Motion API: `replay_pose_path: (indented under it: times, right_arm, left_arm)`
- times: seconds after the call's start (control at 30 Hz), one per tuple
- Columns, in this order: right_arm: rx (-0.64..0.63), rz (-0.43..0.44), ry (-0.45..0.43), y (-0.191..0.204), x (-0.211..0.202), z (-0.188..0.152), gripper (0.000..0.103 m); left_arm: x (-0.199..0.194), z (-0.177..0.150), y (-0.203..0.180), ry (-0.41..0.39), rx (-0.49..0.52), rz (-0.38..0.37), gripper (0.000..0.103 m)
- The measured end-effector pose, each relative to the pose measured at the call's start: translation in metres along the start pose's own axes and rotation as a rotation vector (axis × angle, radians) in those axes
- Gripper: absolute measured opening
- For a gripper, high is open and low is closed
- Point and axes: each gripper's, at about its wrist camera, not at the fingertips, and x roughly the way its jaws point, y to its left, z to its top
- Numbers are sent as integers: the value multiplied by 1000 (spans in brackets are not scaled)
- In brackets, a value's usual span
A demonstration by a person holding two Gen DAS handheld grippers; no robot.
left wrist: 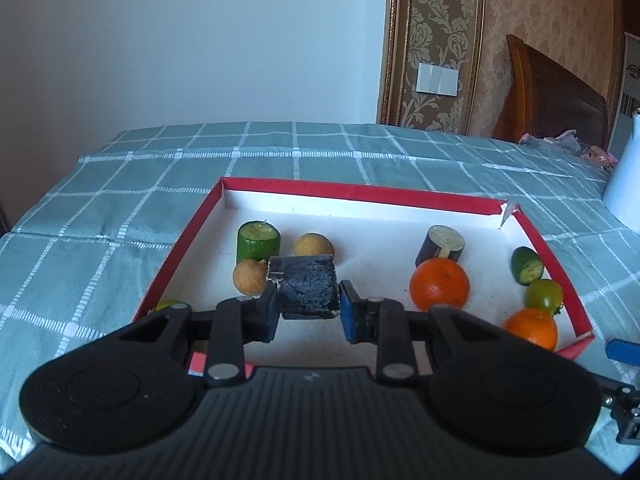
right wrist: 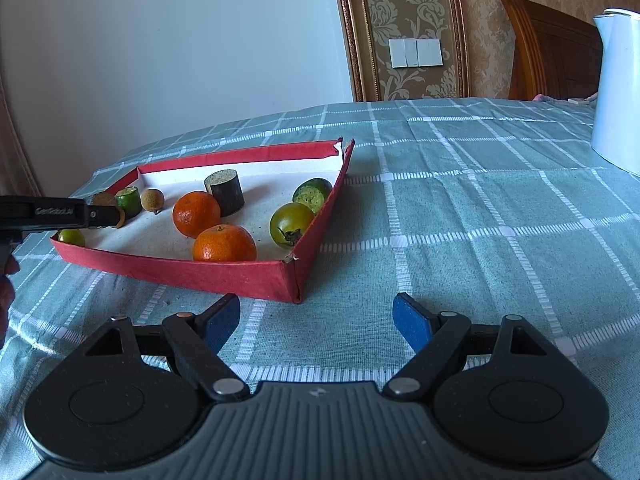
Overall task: Organize fruits
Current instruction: 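Carry the log piece into the tray and open the left gripper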
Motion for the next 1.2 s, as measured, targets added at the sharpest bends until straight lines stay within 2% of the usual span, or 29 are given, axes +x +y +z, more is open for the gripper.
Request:
replay_pose_path:
  times: [0.5, 0.7, 0.8, 1.1, 1.13, 1.2]
  right_arm:
    - [-6, -2, 6, 1, 1, 0, 85]
    - [-3, -1, 7, 2, 2, 0, 87]
    - [-1, 1, 7, 2, 1, 0, 87]
    - [-3, 0, 8, 2, 2, 0, 87]
    - [-3, 0, 8, 2, 2, 0, 88]
    - [-2, -1, 7, 2, 2, 0, 88]
  left_arm:
    - [40, -1, 8, 34, -9, 21, 27]
    - [40, -4, 5, 13, 4, 33, 28]
    - [40, -6, 1, 4, 30, 63, 35]
    - [41, -6, 3, -2, 34, 68, 37]
    - [41, -6, 3, -2, 35, 72, 39]
    - [40, -6, 2, -2, 45, 60, 67]
